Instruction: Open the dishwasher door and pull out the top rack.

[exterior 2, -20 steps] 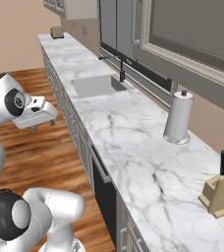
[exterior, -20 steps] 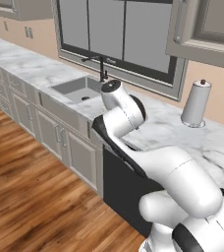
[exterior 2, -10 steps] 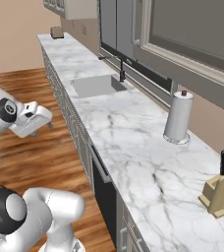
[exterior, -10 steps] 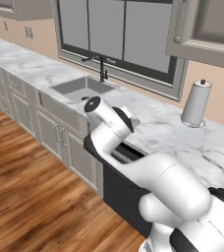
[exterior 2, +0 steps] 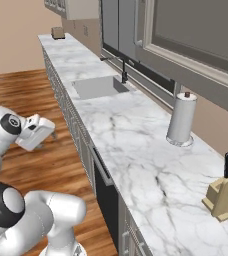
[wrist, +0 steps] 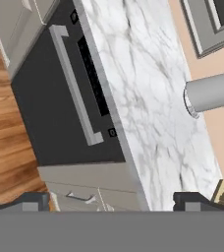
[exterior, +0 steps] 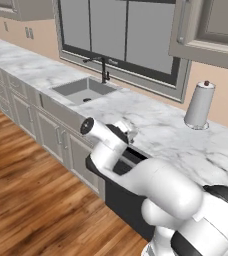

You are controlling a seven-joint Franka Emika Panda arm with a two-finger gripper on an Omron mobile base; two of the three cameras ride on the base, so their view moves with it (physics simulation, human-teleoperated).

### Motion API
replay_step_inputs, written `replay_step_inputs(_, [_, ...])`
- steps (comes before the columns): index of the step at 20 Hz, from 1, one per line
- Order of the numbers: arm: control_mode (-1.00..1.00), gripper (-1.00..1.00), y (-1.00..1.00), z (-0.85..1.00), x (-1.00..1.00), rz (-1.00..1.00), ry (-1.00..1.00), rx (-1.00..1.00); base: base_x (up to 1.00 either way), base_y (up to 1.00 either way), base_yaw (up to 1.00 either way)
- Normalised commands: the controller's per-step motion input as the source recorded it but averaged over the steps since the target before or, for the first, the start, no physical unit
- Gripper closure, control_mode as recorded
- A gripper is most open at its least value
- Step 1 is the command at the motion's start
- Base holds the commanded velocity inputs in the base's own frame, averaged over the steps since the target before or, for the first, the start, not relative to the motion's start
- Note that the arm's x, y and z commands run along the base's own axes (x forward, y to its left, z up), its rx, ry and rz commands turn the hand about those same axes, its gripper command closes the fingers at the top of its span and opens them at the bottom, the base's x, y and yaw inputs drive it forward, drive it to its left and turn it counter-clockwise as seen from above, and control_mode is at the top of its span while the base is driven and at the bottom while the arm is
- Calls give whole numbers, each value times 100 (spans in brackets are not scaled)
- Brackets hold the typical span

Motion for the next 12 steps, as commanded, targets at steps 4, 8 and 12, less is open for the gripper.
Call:
replay_step_inputs(4, [-100, -100, 0, -54, 8, 0, 0, -9, 0, 0, 0])
replay_step_inputs(8, [-100, -100, 0, -48, 2, 0, 0, -6, 0, 0, 0])
replay_step_inputs(12, [-100, -100, 0, -44, 4, 0, 0, -5, 0, 0, 0])
